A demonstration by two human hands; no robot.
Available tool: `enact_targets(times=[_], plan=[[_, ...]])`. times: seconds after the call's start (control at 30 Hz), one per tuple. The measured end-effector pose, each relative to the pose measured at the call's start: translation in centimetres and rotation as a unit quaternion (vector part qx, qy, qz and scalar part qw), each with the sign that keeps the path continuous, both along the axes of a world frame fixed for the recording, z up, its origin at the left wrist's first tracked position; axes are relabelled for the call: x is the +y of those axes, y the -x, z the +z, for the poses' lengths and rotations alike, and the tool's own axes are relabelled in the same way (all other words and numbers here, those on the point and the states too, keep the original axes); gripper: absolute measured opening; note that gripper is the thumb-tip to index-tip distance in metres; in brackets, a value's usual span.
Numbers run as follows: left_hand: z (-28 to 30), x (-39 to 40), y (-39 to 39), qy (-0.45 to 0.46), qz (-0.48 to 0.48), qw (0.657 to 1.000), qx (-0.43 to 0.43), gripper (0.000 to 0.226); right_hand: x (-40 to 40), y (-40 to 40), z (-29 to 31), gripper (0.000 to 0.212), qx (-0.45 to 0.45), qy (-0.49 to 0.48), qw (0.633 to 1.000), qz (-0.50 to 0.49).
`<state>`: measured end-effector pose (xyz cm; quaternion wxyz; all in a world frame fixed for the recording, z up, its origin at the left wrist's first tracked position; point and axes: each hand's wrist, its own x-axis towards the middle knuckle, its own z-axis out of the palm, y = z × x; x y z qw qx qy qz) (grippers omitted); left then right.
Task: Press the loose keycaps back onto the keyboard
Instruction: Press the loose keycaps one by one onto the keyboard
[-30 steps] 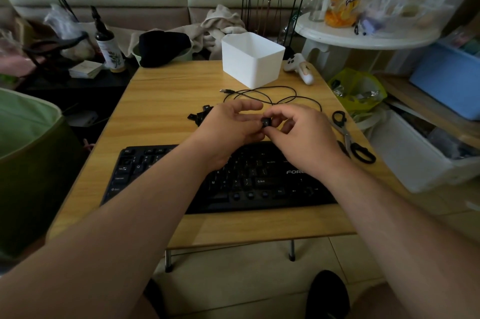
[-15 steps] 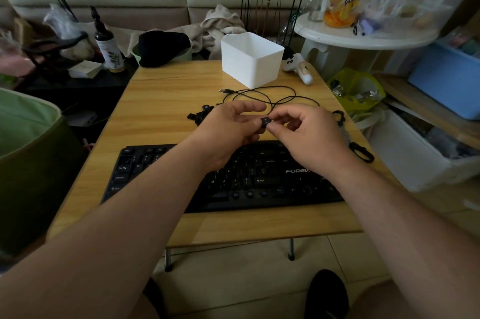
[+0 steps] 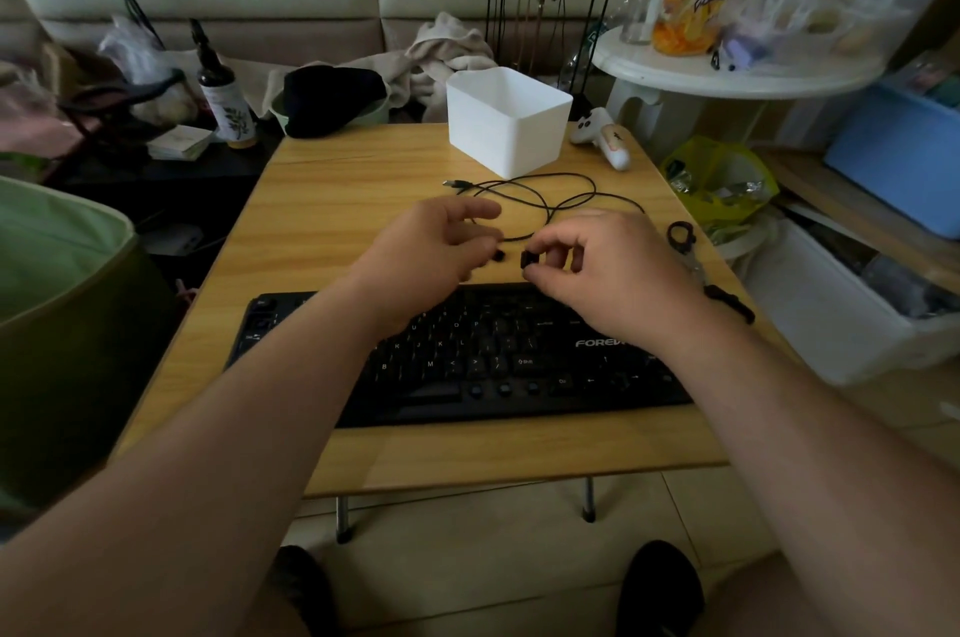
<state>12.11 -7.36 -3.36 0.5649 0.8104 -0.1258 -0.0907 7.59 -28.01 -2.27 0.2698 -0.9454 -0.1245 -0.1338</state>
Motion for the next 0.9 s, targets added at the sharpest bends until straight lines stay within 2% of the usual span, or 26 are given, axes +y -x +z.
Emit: enact_targets(times=[0.1,0.23,0.47,0.67,0.9], plan=[[0.3,2.3,-0.1,-0.15,0.037,0.983,-0.094,0.028,0.2,-0.2,-0.1,0.016,0.094,0.007,0.996,0.001],[-0.1,3.8,-0.1,-0.221,0.033,0.969,-0.102,0.024,0.7,-0.5,-0.3,0.018,0.158,0.047,0.986,0.023],[-0.6,3.0,0.7,-0.26,0.004,0.959,-0.108,0.017,1.6,-1.6,0.1,0.014,0.206,0.076,0.975,0.027],[-1.0,1.2,1.3,-0.276,-0.008,0.952,-0.131,0.012,2.2,-2.3,0.3,0.011,0.258,0.029,0.966,0.004],[-1.4,0.5,1.4,-0.303,-0.008,0.944,-0.13,0.012,2.7,-2.8,0.4,0.012,0.28,0.027,0.96,-0.01]])
